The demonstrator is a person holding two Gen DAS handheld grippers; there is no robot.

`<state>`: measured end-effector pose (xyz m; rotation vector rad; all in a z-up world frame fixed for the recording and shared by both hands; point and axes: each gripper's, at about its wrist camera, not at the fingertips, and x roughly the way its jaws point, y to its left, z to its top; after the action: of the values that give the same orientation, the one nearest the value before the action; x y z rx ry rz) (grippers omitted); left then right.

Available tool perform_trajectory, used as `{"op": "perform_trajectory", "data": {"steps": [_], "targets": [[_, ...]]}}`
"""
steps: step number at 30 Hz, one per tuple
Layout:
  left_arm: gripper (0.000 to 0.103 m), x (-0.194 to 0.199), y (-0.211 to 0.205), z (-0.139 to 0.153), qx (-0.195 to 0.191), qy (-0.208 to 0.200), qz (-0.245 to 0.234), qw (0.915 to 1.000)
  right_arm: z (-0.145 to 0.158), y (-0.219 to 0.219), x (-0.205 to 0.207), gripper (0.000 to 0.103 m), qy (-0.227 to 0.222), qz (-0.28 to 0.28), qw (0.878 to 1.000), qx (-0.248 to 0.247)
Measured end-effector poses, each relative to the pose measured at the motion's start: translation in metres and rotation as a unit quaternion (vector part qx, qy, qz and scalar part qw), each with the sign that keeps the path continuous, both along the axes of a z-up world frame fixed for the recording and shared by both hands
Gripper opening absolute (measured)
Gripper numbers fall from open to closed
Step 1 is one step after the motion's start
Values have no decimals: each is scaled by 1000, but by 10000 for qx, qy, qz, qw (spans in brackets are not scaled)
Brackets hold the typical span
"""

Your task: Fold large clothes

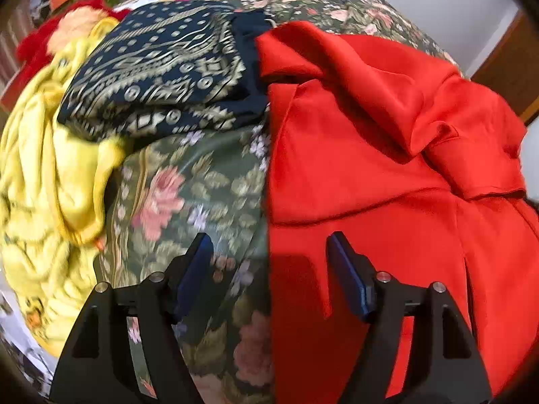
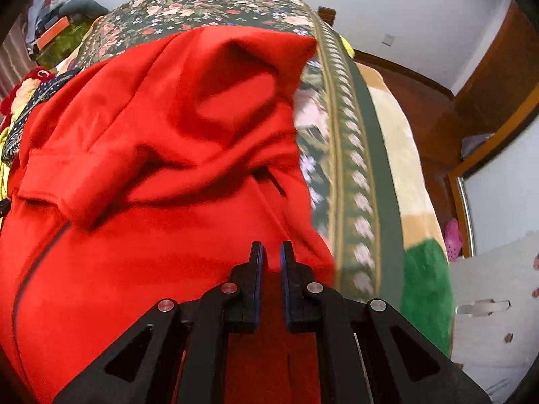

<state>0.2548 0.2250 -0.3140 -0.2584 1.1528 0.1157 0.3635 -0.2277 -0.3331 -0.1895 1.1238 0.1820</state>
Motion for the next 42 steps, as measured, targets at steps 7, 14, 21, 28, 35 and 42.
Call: {"op": "perform_trajectory", "data": {"steps": [7, 14, 21, 28, 35, 42], "targets": [[77, -17, 0, -5, -2, -44, 169, 9998, 6, -18, -25, 6, -110, -224, 9997, 76], [79, -24, -3, -5, 98, -30, 259, 9996, 7, -54, -60, 55, -204, -803, 9959, -362], [79, -27, -13, 11, 510, 41, 108, 9986, 28, -110, -100, 84, -260, -1419, 9880, 555], [79, -51, -6, 54, 171, -425, 231, 9987, 60, -105, -133, 84, -385, -1165, 9826, 1397], [80, -78, -8, 61, 158, -395, 91, 9991, 58, -76, -138, 84, -177, -846, 9819, 1686], [79, -117, -9, 26, -489, 3, 137, 9987, 15, -64, -168, 84, 330, -795, 9782, 1890]]}}
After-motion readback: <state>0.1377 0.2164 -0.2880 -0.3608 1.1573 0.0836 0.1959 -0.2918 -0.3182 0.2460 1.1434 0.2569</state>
